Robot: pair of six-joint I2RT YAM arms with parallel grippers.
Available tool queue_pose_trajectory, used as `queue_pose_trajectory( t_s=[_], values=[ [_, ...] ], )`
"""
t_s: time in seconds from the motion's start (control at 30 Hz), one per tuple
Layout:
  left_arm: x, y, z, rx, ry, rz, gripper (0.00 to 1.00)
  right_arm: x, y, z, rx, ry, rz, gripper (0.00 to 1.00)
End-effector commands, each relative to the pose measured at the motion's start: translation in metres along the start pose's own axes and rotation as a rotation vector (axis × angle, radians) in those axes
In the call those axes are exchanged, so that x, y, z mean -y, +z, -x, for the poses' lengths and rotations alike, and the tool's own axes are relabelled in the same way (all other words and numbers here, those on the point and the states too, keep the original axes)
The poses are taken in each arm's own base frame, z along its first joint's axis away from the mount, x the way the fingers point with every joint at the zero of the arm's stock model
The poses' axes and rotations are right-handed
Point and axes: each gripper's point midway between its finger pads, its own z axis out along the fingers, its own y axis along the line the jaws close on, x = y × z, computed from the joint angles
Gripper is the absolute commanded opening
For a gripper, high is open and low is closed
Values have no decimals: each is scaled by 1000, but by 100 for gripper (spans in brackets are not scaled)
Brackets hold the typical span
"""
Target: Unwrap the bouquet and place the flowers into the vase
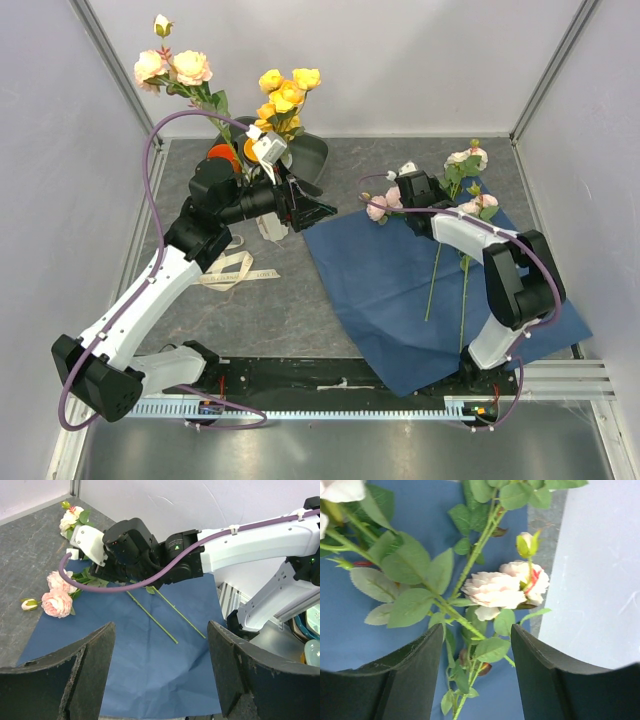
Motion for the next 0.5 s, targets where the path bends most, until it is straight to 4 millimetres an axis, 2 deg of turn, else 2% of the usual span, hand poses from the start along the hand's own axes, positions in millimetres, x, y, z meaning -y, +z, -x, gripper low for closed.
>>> queue_pose_trajectory(
  t_s=[0.0,0.2,0.3,0.47],
  values=[
    [8,3,4,10,-16,-44,80,14,-5,-7,-42,-17,-66,64],
    [8,3,4,10,-16,-44,80,-9,13,-17,-71,-54,-9,61],
    [8,3,3,7,-18,-46,80,-19,23,-12,-56,-44,3,60],
    [8,3,3,7,-24,-46,80,-24,34,-11,-50,-72,-17,60]
  ],
)
